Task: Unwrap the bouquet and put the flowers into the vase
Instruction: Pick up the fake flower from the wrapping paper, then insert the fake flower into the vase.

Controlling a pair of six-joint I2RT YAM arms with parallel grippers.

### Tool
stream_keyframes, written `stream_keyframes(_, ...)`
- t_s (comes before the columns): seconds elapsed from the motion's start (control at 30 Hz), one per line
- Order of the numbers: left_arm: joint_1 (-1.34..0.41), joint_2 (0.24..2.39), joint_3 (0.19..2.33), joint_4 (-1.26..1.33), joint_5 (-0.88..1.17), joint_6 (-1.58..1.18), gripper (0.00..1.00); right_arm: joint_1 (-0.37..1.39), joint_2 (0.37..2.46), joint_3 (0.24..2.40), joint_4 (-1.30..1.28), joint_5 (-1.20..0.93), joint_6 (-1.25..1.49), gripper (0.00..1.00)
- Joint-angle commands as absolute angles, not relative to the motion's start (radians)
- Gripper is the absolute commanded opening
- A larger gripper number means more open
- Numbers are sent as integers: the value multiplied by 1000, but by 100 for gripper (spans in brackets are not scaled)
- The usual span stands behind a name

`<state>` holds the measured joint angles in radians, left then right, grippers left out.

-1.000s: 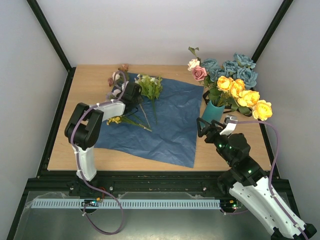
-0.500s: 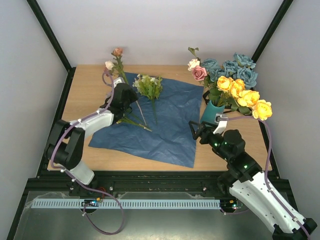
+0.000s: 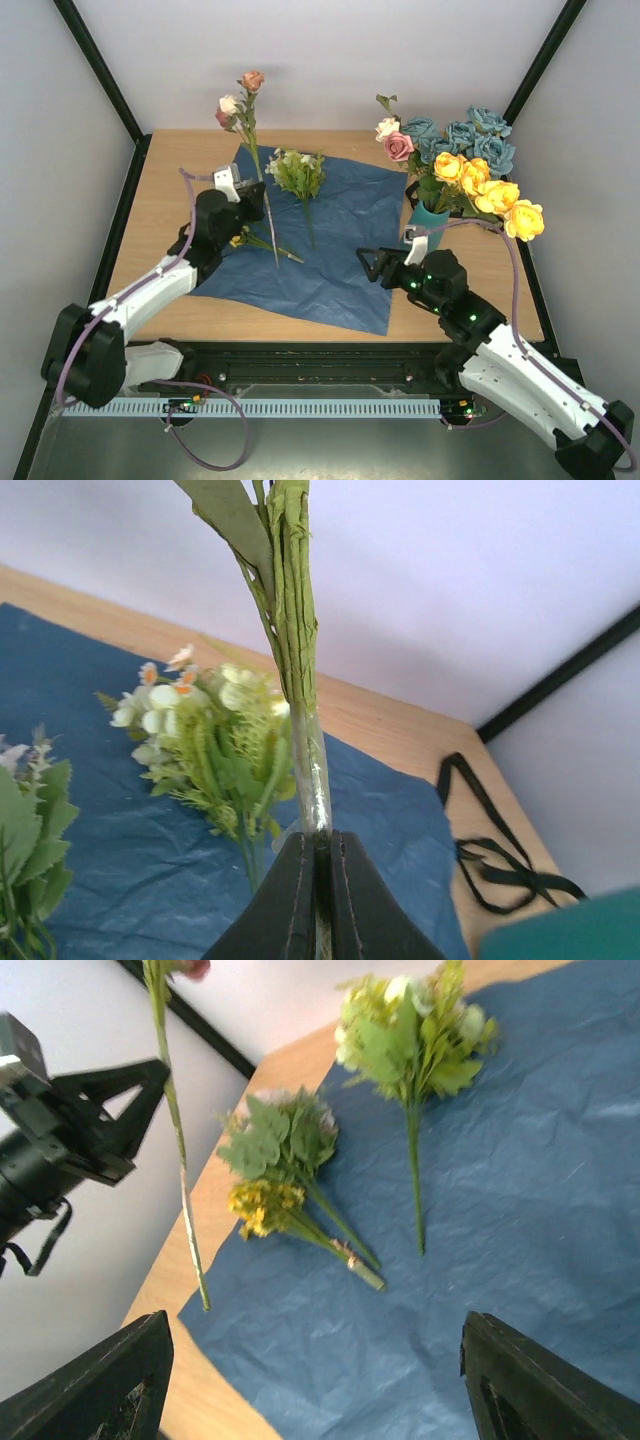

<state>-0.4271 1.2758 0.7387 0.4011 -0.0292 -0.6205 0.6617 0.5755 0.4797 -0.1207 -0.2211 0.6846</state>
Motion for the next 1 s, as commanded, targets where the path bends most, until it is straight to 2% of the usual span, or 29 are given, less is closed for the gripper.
stream_keyframes(0.0,-435,1134,651,484,94,-553,2,740,654,533,-56,-196,707,78)
stream_keyframes(0.43,-469,805,419,543,207,-500,2,867,857,664,55,-126,682,72)
stream_keyframes(0.5,-475,779,372,577,214,-497,6,874,896,684,92,-133,672,69)
stream_keyframes(0.57,-476,761,343,599,234,-495,2,876,938,703,119,-132,670,65)
stream_keyframes(0.7,-491,729,311,636,265,-490,2,884,1022,745,176,-150,670,54)
stream_keyframes(0.87,-502,696,253,698,259,-491,2,897,1128,845,193,-151,641,53)
stream_keyframes(0.97,-503,691,257,700,288,-485,2,899,1176,892,206,-152,614,56)
